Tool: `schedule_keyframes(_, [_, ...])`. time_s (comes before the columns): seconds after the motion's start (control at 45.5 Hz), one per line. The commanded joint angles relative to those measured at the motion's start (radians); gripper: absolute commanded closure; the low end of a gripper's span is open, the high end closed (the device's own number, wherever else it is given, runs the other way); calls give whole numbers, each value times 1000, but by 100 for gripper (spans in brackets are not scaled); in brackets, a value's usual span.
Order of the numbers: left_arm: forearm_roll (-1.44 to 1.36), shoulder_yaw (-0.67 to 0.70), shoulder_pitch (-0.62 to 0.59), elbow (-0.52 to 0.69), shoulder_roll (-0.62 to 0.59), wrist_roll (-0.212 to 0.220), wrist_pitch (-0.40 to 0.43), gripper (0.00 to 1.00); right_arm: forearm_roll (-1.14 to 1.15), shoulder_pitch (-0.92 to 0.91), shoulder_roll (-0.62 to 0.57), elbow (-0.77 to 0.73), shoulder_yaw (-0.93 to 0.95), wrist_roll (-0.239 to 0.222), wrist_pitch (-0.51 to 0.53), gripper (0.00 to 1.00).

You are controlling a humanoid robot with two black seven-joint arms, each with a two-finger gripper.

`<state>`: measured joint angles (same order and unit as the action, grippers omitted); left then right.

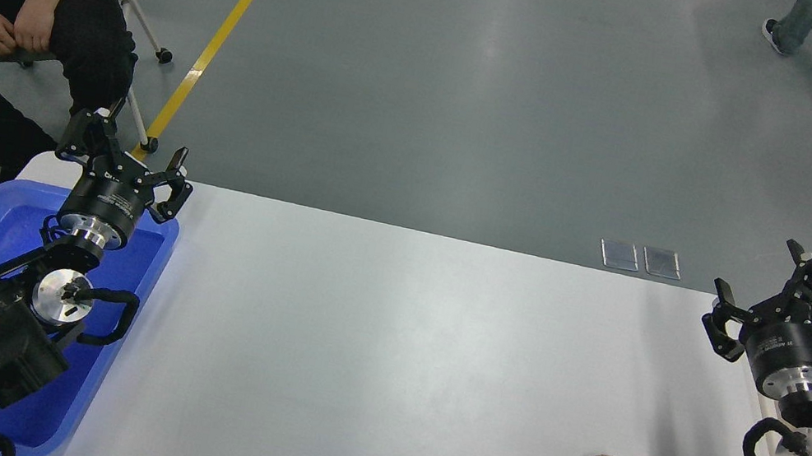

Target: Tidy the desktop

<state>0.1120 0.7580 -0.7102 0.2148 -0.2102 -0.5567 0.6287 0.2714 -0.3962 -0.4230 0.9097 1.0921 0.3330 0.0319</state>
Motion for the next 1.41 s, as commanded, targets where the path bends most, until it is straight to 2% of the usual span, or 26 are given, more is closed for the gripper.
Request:
schedule_keyframes(0.0, [0,0,0,0,0,0,-1,0,0,2,-10,0,0,0,0,0])
schedule_keyframes(0.285, [0,1,0,0,0,0,0,0,0,7,-23,0,0,4,0,0])
schedule_keyframes(0.439, [0,0,0,0,0,0,0,0,0,14,-54,0,-3,61,0,0])
schedule_keyframes(0.549, [0,0,0,0,0,0,0,0,0,16,-53,0,-17,84,0,0])
schedule_keyframes(1.383, [0,0,0,0,0,0,0,0,-1,-1,-79,-78,-21,86,-4,0])
